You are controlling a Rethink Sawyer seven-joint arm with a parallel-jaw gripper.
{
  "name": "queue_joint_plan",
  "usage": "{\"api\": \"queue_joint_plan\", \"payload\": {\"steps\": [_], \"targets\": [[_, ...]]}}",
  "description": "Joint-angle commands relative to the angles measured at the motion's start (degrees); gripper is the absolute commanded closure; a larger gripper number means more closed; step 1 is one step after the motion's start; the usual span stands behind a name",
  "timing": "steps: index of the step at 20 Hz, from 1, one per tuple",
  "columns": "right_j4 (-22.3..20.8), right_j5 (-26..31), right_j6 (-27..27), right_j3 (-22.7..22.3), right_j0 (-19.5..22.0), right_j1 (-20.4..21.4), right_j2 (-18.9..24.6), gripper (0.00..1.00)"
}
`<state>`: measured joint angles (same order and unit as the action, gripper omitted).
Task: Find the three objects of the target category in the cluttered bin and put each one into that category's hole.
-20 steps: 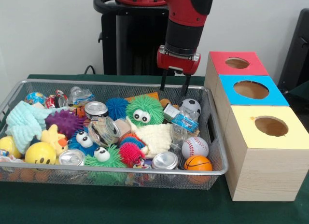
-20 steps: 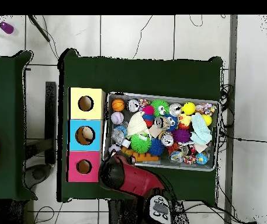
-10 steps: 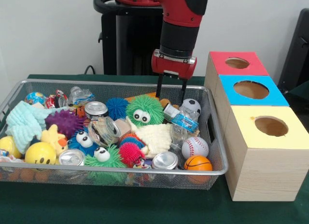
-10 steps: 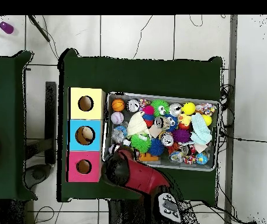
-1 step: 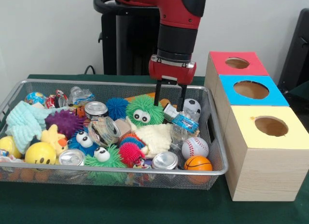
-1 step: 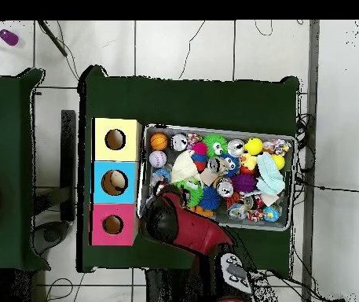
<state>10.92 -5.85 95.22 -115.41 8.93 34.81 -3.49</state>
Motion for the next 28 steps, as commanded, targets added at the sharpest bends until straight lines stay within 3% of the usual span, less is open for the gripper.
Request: {"api": "queue_joint_plan", "payload": {"steps": [1, 17, 28], "targets": [[-0.1, -2.0, 10.1, 6.3, 0.0, -0.1, 4.6, 0.00], [2.9, -0.4, 12.5, 5.1, -1.7, -0.2, 3.0, 0.00], [3.9, -3.2, 15.3, 2.8, -2.3, -0.1, 3.2, 0.00]]}}
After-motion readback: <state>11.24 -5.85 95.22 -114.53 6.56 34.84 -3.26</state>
